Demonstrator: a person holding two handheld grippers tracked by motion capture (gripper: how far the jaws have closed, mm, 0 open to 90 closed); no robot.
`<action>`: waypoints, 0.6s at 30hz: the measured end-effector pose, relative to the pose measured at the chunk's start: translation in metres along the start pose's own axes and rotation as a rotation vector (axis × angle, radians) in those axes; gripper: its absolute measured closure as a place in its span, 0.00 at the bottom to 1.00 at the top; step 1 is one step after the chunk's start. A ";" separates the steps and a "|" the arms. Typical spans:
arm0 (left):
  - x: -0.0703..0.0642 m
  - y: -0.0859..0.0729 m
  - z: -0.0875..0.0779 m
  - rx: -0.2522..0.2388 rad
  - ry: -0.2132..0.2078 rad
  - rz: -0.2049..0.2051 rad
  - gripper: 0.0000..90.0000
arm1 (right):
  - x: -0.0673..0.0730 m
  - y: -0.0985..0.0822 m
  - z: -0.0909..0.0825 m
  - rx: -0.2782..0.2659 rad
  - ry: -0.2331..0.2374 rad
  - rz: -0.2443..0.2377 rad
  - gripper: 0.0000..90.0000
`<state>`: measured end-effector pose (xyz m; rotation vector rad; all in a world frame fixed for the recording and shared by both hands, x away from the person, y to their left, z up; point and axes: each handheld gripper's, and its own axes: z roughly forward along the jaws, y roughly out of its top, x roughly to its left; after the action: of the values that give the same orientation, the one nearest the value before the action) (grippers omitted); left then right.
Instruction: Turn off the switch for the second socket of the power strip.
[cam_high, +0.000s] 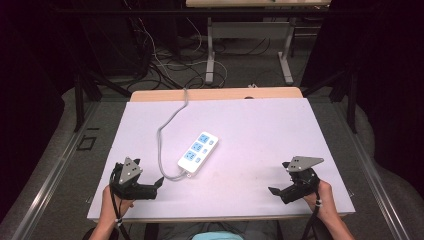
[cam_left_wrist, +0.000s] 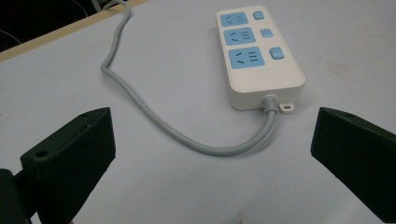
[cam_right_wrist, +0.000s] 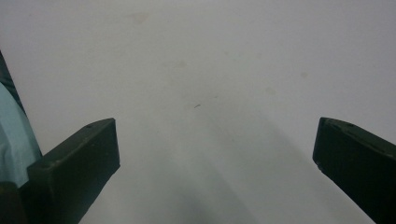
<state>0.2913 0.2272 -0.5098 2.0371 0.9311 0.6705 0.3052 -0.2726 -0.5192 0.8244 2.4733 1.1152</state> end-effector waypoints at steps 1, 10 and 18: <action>0.000 0.001 0.000 0.010 0.000 0.007 0.00 | -0.001 0.000 -0.001 0.003 0.010 0.000 0.00; -0.003 0.005 0.009 0.051 -0.005 0.063 0.00 | -0.001 0.000 0.000 0.006 0.008 0.004 0.00; -0.008 0.012 0.020 0.068 -0.009 0.066 0.00 | -0.001 0.000 0.001 0.005 0.000 0.012 0.00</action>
<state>0.3053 0.2072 -0.5118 2.1370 0.8954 0.6733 0.3066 -0.2725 -0.5202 0.8419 2.4753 1.1142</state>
